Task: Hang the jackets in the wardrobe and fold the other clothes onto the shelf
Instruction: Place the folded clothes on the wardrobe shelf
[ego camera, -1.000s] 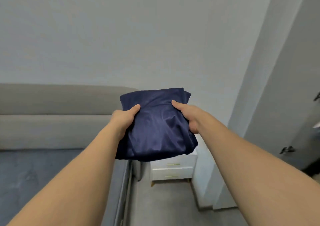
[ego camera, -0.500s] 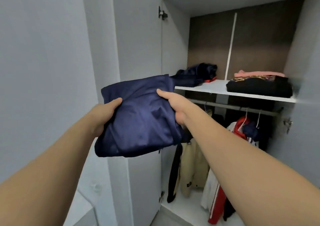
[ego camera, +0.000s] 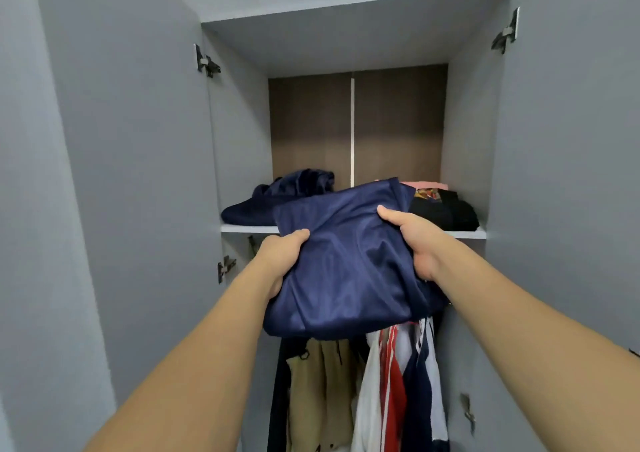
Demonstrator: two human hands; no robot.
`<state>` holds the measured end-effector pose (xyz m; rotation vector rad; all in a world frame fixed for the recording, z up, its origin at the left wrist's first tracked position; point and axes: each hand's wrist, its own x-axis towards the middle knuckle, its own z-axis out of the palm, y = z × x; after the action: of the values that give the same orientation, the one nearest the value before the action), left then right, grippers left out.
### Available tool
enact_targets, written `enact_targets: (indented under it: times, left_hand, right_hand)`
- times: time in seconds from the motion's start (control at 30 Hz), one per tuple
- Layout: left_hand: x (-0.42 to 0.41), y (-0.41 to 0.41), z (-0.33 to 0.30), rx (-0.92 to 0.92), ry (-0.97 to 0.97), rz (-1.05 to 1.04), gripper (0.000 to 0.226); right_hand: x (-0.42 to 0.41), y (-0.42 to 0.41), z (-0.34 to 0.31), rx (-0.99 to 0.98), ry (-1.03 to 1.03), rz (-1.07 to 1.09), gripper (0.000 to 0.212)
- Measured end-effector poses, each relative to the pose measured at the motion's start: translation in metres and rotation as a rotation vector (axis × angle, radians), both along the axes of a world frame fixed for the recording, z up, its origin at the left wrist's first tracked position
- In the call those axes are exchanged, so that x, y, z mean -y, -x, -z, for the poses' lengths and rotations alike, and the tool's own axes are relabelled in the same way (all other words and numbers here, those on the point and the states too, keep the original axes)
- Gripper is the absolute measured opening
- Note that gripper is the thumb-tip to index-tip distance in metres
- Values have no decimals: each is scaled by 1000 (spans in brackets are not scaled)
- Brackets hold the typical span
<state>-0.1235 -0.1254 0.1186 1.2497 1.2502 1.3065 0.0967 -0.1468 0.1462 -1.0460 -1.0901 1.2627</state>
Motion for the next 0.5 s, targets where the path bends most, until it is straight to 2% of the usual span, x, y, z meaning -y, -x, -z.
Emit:
enact_targets:
  times: [0.2, 0.3, 0.5]
  left_hand:
    - [-116, -45, -44, -10, -139, 1, 45]
    - [-174, -55, -78, 26, -221, -53, 42]
    - [-285, -67, -136, 20, -328, -61, 48]
  right_hand:
    - [-97, -45, -35, -13, -119, 127, 32]
    - [-147, -54, -70, -6, -149, 86, 38]
    - [-244, -63, -122, 26, -218, 141, 29]
